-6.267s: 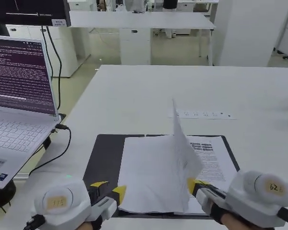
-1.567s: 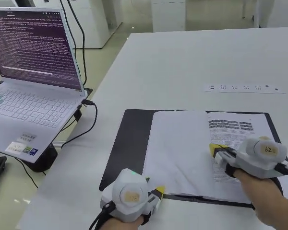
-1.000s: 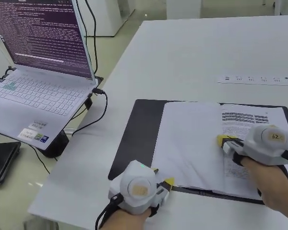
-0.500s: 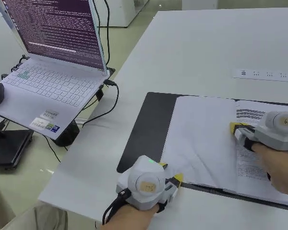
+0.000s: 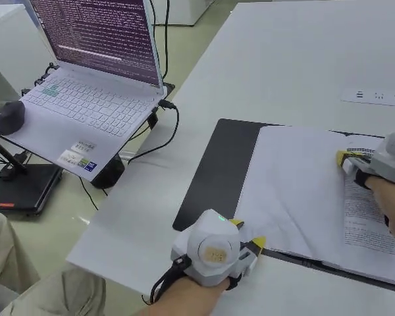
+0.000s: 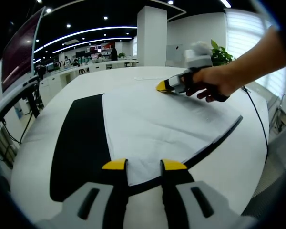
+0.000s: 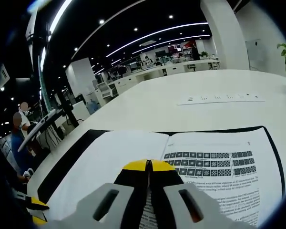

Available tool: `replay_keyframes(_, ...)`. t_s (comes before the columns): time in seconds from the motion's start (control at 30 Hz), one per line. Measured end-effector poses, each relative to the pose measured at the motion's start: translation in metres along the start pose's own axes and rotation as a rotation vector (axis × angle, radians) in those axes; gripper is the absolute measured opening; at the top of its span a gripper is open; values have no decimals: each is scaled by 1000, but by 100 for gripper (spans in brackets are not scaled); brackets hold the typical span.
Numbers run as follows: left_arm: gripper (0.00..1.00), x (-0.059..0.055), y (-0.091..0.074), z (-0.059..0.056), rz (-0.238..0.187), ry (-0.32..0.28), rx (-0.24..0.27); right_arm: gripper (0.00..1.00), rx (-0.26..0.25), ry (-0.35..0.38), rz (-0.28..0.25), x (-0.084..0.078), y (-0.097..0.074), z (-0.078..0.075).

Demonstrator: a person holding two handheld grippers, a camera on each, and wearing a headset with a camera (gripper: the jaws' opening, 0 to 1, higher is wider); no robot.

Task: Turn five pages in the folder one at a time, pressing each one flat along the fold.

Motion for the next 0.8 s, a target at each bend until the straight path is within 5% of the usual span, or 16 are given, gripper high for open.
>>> replay_keyframes(0.27,26,0,0,-1,0,-1,-1,0,-3,14,14,13,34,-14)
replay_keyframes(0.8,26,0,0,-1,-5,-5,4,0,-4,-58,-19,25,66,-26)
Point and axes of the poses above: the centre of the closed fingertips' face, and the gripper's own axes: y roughly forward along the fingers, z roughly to its left, x roughly out of its top, the point moved 1 cm from there along -y, roughly backward along the fingers, and after that the axes turned 14 degrees about y, right-handed, at the moved point
